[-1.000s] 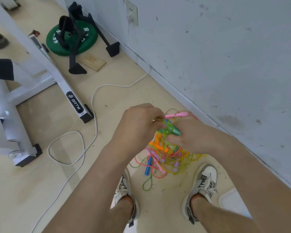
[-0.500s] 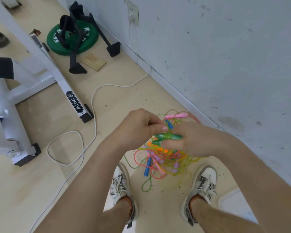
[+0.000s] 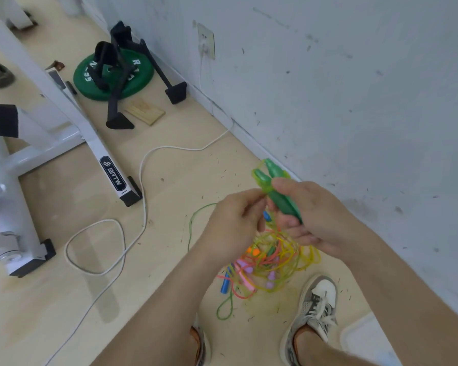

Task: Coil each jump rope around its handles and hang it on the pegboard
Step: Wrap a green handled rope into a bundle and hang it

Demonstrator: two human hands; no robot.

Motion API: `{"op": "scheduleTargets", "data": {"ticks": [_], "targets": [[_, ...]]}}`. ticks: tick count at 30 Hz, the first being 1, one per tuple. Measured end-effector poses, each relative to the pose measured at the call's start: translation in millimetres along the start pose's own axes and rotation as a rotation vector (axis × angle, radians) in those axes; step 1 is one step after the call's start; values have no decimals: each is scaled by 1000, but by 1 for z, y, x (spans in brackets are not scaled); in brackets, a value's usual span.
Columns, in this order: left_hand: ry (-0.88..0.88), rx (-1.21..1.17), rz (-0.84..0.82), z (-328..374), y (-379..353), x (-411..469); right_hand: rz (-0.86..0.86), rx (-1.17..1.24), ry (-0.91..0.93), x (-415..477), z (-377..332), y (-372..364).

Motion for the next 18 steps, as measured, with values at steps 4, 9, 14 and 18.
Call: {"op": "scheduleTargets", "data": {"ticks": [4, 9, 14, 18], "targets": [[-206, 727, -8, 4, -6, -4, 218, -312, 6, 8, 8, 6], [-411, 870, 0, 25, -5, -9, 269, -561, -9, 10, 11, 10], [-506, 714, 133, 19, 6, -9, 149, -585, -94, 5, 15, 10], [-479, 642, 29, 16, 8, -6, -1, -608, -189, 2, 15, 3]]}}
Point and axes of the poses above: each hand's wrist, its own x-axis towards the middle knuckle, its own y-axis out of the back of the hand, z = x × y, the point moved 3 cm from there along x, towards the middle knuckle, and after that the axes turned 4 degrees about z, right-handed, at the moved point
